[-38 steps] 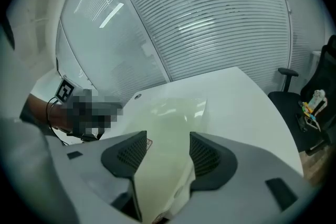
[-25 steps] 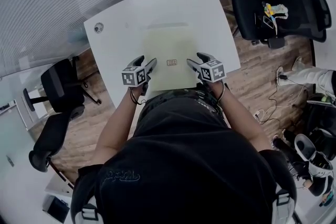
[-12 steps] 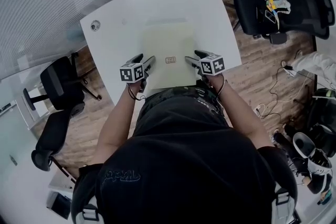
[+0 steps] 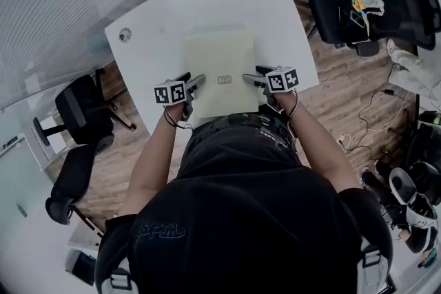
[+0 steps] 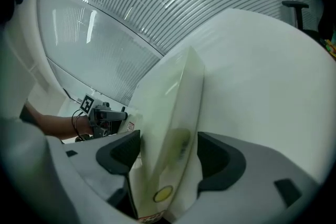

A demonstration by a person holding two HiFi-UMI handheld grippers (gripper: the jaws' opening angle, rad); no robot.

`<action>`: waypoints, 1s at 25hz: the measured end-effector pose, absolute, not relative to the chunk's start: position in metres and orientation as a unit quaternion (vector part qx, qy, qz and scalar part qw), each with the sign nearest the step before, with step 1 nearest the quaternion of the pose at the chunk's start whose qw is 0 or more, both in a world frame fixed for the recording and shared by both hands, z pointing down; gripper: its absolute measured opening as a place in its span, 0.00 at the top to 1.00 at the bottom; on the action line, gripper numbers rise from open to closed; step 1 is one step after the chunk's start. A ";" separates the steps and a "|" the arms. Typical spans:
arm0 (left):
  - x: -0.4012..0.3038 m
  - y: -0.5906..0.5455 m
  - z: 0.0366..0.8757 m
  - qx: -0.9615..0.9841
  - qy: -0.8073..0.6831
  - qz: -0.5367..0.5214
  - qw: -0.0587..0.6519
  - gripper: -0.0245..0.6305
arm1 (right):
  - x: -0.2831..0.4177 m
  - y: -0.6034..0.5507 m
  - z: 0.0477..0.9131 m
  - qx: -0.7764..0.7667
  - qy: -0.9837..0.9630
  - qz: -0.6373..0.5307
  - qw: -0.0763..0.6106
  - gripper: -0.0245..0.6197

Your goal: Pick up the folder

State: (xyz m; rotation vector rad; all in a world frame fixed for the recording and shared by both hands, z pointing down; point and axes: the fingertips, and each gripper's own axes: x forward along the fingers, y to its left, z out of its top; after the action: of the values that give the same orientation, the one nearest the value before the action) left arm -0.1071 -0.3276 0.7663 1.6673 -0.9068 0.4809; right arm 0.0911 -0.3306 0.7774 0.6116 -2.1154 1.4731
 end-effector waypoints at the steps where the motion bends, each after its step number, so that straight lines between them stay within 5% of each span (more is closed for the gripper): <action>1: -0.106 -0.328 0.767 0.708 -0.382 0.204 0.558 0.49 | 0.091 -0.330 0.778 0.220 -0.773 0.543 0.242 0.45; 25: -0.103 -0.325 0.776 0.696 -0.334 0.155 0.617 0.48 | 0.085 -0.331 0.780 0.191 -0.766 0.561 0.250 0.45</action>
State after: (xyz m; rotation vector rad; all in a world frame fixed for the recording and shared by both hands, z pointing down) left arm -0.1026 -0.3254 0.7760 1.6019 -0.7699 0.3567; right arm 0.0853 -0.3309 0.7802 0.5212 -2.0848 1.5268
